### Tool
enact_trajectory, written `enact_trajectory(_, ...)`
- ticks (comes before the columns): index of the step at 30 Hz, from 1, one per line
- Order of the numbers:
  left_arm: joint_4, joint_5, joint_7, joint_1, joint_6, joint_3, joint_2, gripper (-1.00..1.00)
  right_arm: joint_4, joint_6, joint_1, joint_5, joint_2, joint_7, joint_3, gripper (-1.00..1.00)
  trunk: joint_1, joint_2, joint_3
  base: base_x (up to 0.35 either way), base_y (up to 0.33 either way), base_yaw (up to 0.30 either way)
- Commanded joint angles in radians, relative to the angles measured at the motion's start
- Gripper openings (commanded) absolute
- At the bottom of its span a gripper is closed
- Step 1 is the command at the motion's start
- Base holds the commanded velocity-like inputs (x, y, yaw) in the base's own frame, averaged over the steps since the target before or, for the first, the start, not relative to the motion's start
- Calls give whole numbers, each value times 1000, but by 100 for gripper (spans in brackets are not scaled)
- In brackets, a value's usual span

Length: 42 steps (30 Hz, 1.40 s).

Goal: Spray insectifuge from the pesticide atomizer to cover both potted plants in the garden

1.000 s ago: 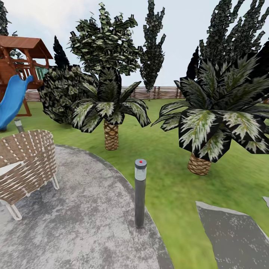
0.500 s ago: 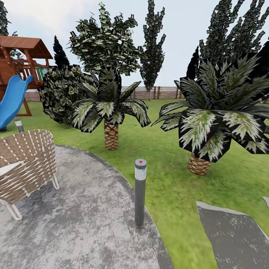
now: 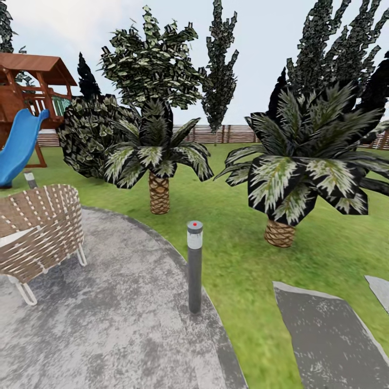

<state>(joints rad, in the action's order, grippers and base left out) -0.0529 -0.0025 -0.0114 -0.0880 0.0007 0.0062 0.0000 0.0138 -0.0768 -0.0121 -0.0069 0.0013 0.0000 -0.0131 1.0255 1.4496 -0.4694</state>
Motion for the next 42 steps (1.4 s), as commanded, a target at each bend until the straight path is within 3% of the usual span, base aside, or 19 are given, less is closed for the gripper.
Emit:
enact_trajectory(1, -3, -1, -1, -1, 0, 0, 0, 100, 1, -1, 0, -1, 0, 0, -1, 100, -1, 0, -1, -298, -166, 0)
enact_trajectory(19, -5, -2, 1, 1, -1, -3, -2, 100, 2, -1, -1, -1, -1, 4, 1, 100, -1, 0, -21, -291, -163, 9)
enact_trajectory(42, -8, -2, -1, 57, -1, -2, -1, 100, 1, -1, 0, 0, -3, 4, 1, 100, -1, 0, -48, -12, -6, 204)
